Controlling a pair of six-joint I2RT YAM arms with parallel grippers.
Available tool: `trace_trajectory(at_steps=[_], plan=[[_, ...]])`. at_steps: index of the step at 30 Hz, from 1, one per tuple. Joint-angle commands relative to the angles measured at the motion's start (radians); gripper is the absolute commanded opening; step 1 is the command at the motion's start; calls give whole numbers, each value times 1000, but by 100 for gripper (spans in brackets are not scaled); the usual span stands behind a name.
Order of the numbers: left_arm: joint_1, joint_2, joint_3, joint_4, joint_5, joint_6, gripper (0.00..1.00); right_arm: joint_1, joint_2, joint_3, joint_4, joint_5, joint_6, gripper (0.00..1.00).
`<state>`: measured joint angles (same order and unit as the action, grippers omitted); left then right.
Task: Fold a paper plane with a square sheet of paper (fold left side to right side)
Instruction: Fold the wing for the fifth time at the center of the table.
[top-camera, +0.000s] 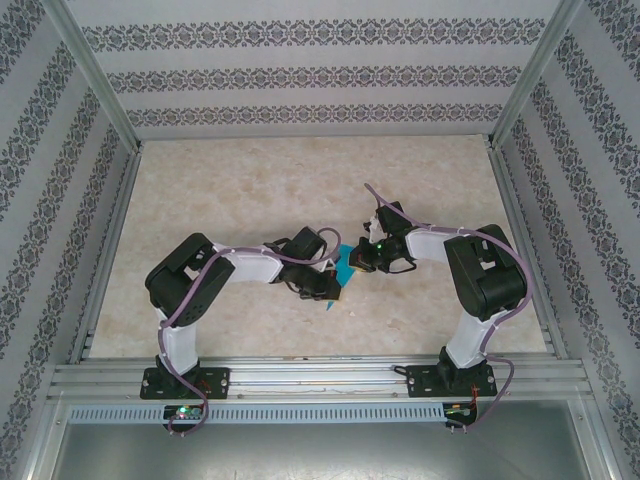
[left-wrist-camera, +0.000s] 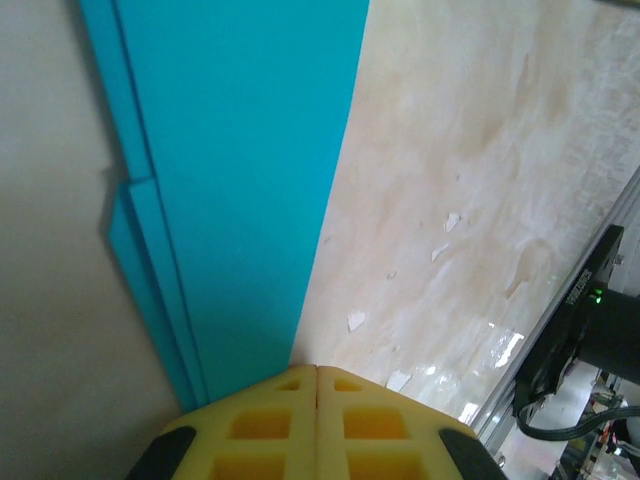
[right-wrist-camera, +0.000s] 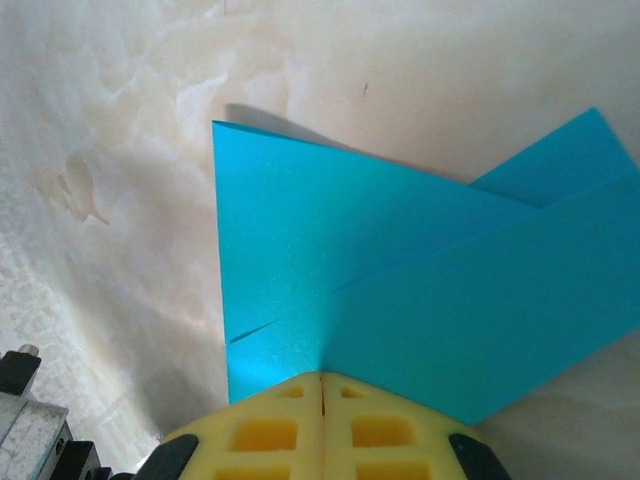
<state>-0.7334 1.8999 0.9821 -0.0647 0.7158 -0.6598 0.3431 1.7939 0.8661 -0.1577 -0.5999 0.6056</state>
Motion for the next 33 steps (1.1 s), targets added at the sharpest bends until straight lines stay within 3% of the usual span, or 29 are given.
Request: trace_trajectory(at_steps=[1,10,33], plan=[[-20,-26,-34,-67,26,51,2,11,72,-39,-136,143,-22,0],[-27,-45,-72,-99,17,101,2,11,73,-45,-143,144,-23,0],[-66,-125,-214,-62,-20,59,2,12,81,-44,-150,146,-26,0]])
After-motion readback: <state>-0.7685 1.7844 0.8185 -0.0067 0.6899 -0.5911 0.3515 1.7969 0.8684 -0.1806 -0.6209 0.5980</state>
